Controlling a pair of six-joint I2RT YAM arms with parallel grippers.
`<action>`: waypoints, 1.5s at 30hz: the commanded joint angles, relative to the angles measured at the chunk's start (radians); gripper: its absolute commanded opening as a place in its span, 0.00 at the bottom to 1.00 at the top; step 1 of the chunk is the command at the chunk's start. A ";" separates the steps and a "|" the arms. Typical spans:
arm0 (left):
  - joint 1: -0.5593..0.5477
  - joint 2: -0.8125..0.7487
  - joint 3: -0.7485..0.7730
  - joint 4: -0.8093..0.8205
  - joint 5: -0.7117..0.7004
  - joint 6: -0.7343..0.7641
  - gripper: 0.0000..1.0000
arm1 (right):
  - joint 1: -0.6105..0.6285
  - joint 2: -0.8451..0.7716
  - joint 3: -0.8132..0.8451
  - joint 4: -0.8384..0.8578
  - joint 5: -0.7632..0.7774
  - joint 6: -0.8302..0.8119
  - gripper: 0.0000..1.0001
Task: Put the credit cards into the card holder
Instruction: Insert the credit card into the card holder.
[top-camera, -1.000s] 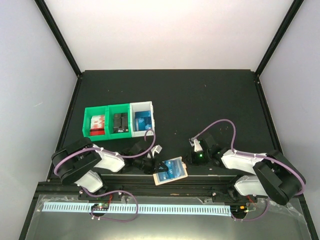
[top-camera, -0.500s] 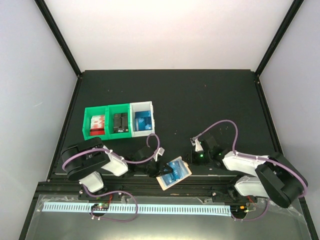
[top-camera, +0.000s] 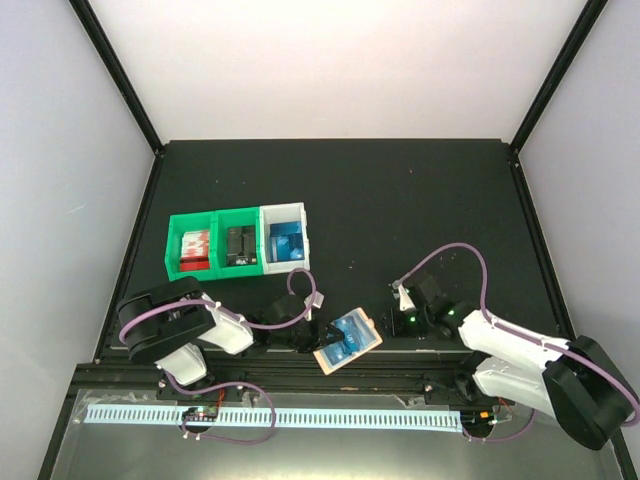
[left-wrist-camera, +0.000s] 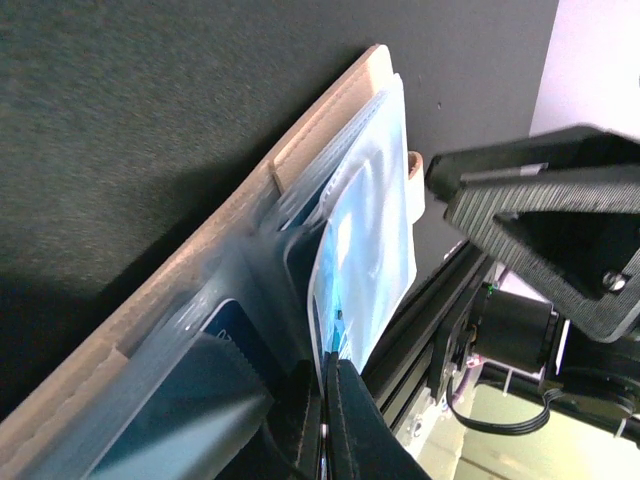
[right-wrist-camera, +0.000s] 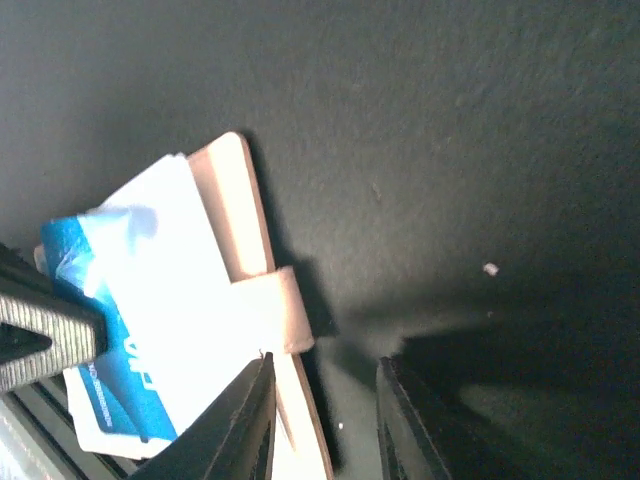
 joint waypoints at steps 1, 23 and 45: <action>-0.007 0.007 -0.017 -0.086 -0.090 -0.053 0.01 | 0.022 -0.026 -0.043 -0.029 -0.063 -0.005 0.29; 0.021 0.044 0.007 -0.084 -0.107 -0.019 0.02 | 0.136 -0.015 -0.189 0.279 -0.031 0.322 0.11; 0.032 -0.161 0.213 -0.738 -0.017 0.351 0.49 | 0.138 -0.075 -0.106 0.116 0.094 0.260 0.16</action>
